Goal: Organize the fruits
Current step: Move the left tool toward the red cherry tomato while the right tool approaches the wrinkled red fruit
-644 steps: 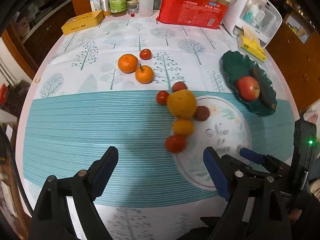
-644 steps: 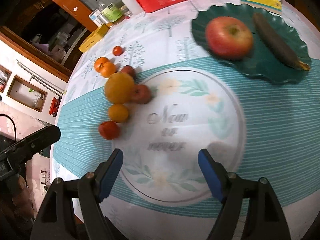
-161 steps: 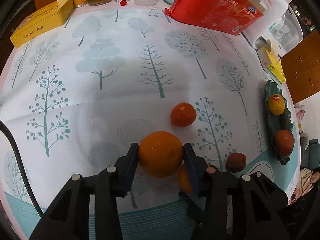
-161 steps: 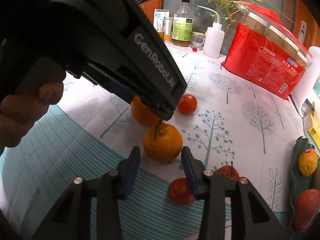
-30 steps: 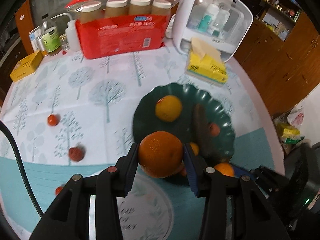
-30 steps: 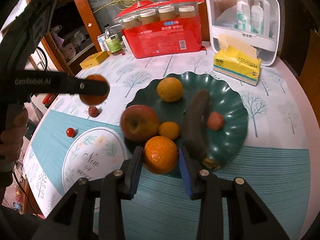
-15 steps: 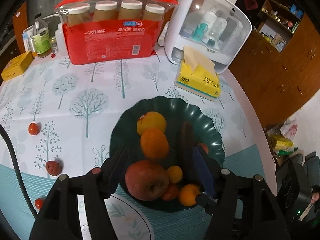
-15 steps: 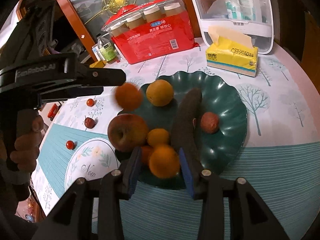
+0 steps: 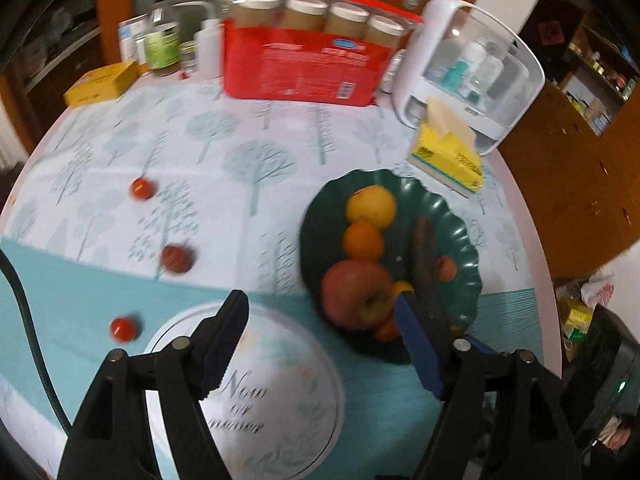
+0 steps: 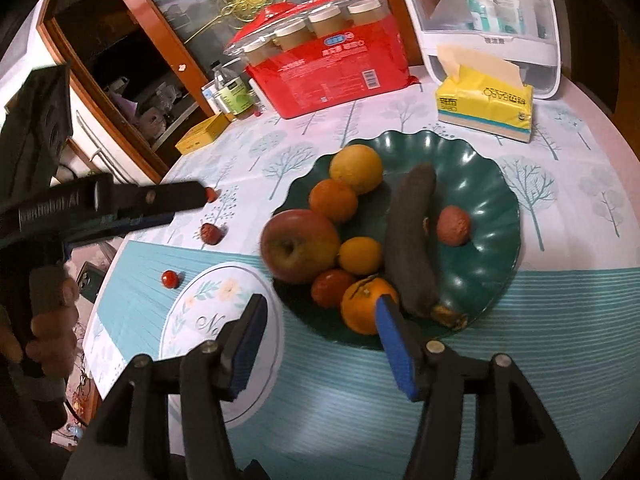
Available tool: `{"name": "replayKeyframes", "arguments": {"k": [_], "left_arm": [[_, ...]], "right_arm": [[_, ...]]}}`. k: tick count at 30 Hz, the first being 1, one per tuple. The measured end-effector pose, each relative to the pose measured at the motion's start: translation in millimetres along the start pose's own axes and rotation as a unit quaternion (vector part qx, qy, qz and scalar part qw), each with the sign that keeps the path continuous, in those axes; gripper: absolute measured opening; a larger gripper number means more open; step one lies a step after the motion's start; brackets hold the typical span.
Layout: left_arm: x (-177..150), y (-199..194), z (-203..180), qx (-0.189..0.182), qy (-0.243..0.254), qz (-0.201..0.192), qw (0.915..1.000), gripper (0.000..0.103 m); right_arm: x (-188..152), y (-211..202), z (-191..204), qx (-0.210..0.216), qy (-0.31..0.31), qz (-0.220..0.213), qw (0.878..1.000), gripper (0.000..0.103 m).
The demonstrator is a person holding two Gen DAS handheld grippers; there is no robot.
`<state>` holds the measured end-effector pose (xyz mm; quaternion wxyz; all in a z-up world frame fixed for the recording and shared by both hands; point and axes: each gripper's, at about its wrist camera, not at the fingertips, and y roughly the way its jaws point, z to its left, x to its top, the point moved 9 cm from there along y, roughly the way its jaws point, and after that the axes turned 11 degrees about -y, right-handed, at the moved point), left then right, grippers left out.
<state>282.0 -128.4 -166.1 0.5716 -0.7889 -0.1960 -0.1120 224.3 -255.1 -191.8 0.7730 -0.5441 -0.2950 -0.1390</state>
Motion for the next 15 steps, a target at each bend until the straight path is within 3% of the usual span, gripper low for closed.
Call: {"name": "replayKeyframes", "arguments": {"k": [15], "left_arm": [[-42, -51, 101, 0.037, -0.069, -0.032, 0.9964, 0.077]], "right_arm": [[-13, 7, 51, 0.023, -0.021, 0.041, 0.999, 0.062]]}}
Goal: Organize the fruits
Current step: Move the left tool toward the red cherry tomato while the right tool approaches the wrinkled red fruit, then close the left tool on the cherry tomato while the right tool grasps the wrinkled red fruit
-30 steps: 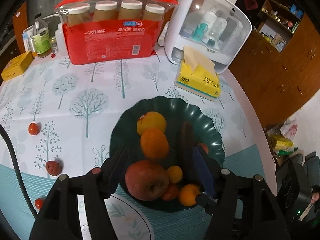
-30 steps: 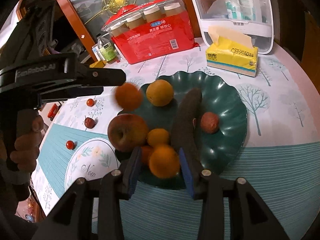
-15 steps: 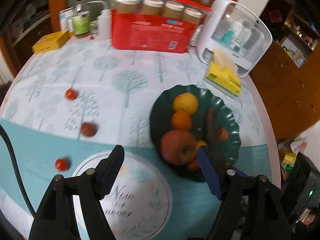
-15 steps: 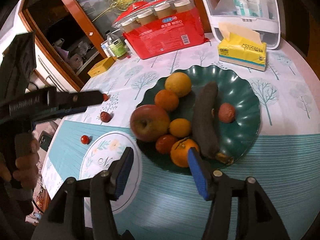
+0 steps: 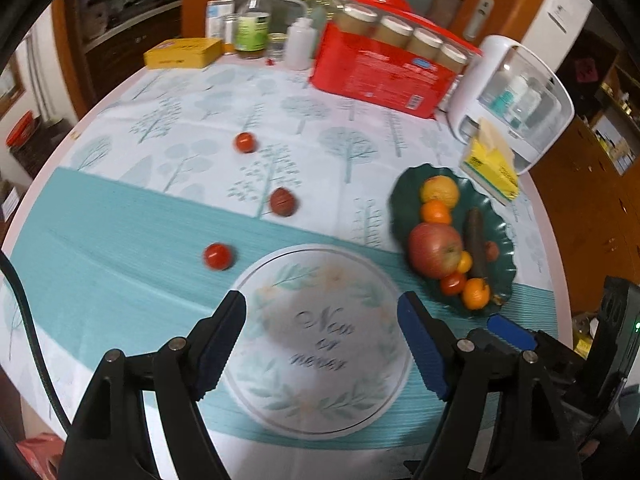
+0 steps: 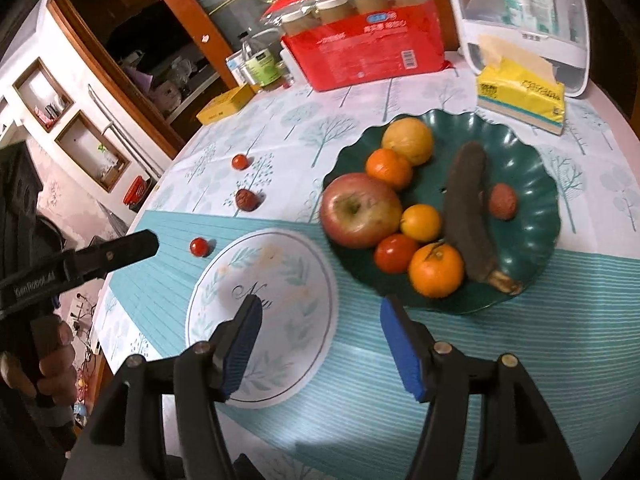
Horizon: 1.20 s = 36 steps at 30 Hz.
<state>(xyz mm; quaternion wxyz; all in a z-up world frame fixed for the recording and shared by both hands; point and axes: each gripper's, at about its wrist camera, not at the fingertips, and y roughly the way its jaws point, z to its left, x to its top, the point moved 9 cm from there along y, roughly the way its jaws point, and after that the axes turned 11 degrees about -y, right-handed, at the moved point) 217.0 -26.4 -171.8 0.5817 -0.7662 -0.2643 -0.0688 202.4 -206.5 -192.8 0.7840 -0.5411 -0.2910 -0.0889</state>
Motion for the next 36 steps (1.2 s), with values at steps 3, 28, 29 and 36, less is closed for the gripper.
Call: {"name": "replayKeyframes", "arguments": {"k": [3, 28, 29, 36], "left_arm": [[-2, 0, 21, 0.008, -0.011, 0.001, 0.9999, 0.077], [47, 62, 111, -0.020, 0.013, 0.062, 0.9978, 0.076], [48, 66, 111, -0.024, 0.016, 0.067, 0.9974, 0.075], [49, 93, 100, -0.046, 0.060, 0.099, 0.9922, 0.065]], "right_arm": [[-1, 7, 10, 0.005, 0.004, 0.009, 1.000, 0.062], [44, 101, 70, -0.016, 0.048, 0.043, 0.998, 0.063], [47, 106, 72, -0.019, 0.044, 0.042, 0.998, 0.063], [69, 138, 85, -0.033, 0.021, 0.028, 0.999, 0.063]]}}
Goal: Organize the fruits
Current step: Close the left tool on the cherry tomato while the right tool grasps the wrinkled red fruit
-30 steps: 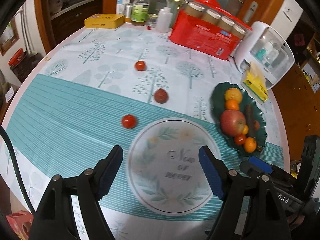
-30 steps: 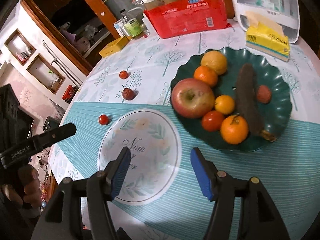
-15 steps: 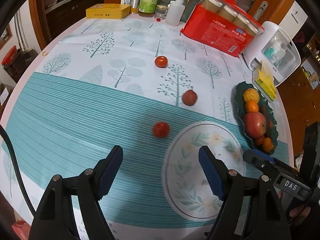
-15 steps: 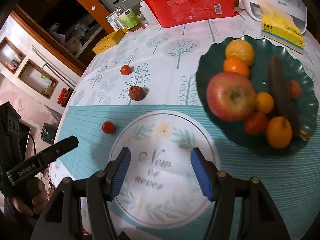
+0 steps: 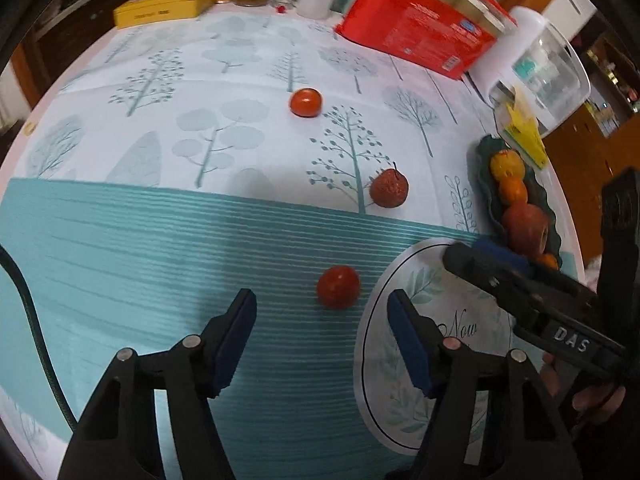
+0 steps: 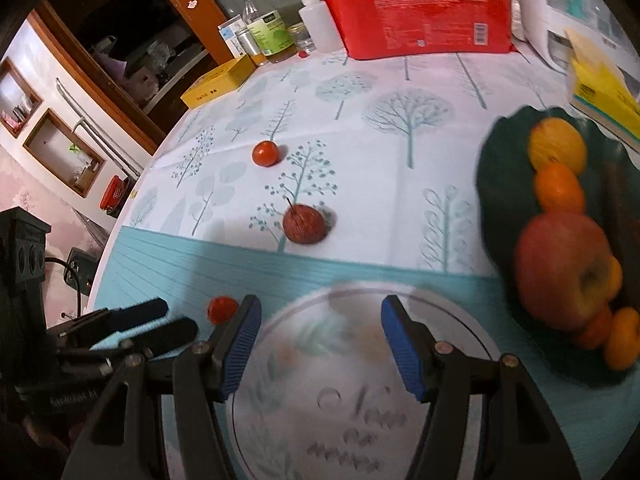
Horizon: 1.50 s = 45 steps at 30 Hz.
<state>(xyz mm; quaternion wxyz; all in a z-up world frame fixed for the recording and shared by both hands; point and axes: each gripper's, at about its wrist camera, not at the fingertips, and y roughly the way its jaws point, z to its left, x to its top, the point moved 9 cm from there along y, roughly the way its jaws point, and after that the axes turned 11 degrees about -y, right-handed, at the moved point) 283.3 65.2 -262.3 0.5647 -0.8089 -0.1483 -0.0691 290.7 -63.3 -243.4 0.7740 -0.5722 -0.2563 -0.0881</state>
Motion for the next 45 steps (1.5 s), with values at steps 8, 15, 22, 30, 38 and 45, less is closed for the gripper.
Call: {"name": "replayKeyframes", "arguments": {"k": [8, 15, 22, 30, 38, 45], "left_arm": [[4, 22, -10, -0.017, 0.039, 0.028, 0.9987, 0.052], [1, 36, -13, -0.025, 0.048, 0.049, 0.9973, 0.037], [1, 41, -17, -0.030, 0.060, 0.054, 0.9963, 0.027], [3, 42, -16, -0.041, 0.062, 0.056, 0.9957, 0.025], [3, 42, -16, -0.043, 0.056, 0.057, 0.9958, 0.025], [7, 35, -8, -0.028, 0.038, 0.046, 0.9978, 0.024]], "right_arm": [[18, 22, 9, -0.019, -0.043, -0.026, 0.999, 0.063], [25, 36, 10, -0.017, -0.050, -0.041, 0.998, 0.062], [33, 48, 10, -0.021, -0.052, -0.047, 0.997, 0.054], [39, 58, 14, -0.021, -0.066, -0.045, 0.997, 0.037], [39, 59, 16, -0.015, -0.065, -0.040, 0.997, 0.032], [35, 47, 14, -0.013, -0.053, -0.039, 0.998, 0.032]]}}
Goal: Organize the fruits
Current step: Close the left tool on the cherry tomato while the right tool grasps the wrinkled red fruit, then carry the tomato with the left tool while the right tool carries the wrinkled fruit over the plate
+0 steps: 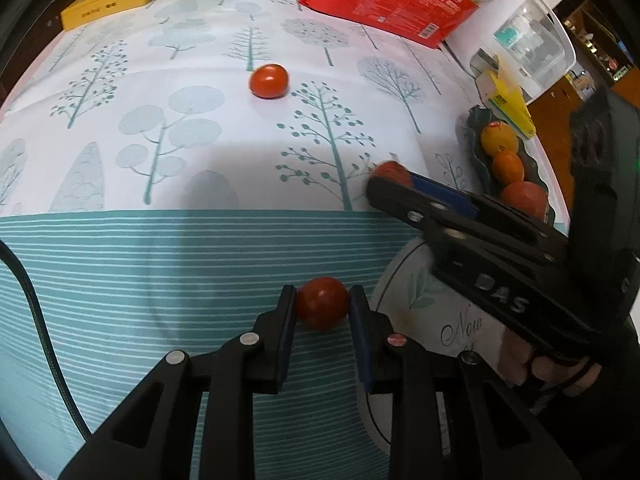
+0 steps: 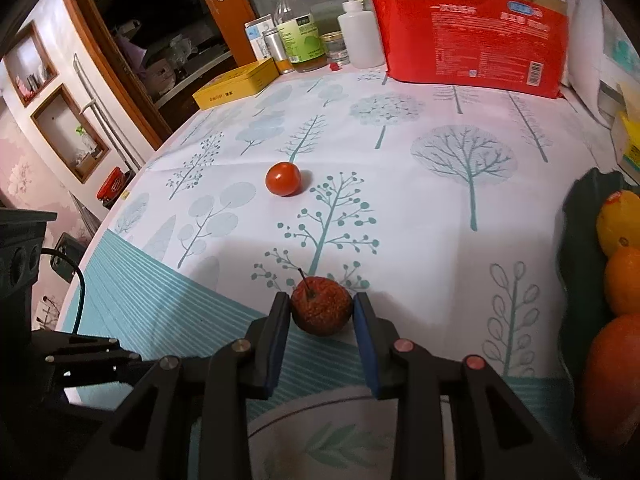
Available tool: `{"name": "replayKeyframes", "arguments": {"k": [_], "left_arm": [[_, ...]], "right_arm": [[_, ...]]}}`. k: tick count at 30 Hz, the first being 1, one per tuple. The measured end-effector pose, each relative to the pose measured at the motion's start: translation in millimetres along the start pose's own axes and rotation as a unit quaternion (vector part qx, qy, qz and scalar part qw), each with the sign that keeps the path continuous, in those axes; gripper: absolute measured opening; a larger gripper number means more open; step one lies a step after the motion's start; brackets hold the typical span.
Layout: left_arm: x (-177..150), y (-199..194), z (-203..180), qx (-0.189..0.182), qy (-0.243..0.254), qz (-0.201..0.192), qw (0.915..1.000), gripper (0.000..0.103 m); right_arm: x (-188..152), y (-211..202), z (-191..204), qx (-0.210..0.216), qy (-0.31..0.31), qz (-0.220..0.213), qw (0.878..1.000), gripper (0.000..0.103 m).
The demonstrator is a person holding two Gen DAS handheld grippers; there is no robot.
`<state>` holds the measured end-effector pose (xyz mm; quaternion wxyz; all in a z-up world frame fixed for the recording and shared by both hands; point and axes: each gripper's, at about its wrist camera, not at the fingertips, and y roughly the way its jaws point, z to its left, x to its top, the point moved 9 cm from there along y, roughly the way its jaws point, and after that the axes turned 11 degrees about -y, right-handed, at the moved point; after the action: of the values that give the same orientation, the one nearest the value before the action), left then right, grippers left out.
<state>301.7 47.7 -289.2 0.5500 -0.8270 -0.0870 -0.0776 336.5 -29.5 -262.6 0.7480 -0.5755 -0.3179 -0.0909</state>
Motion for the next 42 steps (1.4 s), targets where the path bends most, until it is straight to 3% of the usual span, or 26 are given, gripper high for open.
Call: {"name": "replayKeyframes", "arguments": {"k": [15, 28, 42], "left_arm": [[8, -45, 4, 0.032, -0.043, -0.063, 0.9965, 0.024], [4, -75, -72, 0.030, -0.035, -0.130, 0.9905, 0.024], [8, -74, -171, 0.016, -0.014, -0.168, 0.9856, 0.024]], "right_arm": [[-18, -64, -30, -0.013, 0.026, -0.018, 0.999, 0.032], [-47, -133, -75, -0.026, 0.018, -0.036, 0.999, 0.032], [-74, -184, -147, -0.035, 0.024, -0.050, 0.998, 0.032]]}}
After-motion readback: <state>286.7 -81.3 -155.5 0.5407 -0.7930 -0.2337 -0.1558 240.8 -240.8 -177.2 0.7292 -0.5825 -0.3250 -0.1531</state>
